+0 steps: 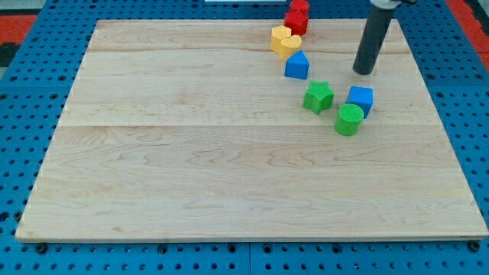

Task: Separate the yellow heart and the yellow hexagon

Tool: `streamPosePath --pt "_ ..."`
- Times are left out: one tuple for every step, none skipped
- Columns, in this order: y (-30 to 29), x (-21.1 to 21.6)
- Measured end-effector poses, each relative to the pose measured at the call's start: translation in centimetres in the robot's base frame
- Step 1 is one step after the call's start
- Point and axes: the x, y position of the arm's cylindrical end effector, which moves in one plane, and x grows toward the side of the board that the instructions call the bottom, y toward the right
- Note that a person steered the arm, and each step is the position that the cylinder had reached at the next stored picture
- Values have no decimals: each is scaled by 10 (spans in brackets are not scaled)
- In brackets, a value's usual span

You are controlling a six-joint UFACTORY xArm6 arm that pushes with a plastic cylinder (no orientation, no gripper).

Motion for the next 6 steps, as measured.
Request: streamPosePath --pt "-42 -49" --pt "-99 -55" --pt "-152 -46" --pt "-195 -10" --pt "-122 -9" --pt "-108 -10"
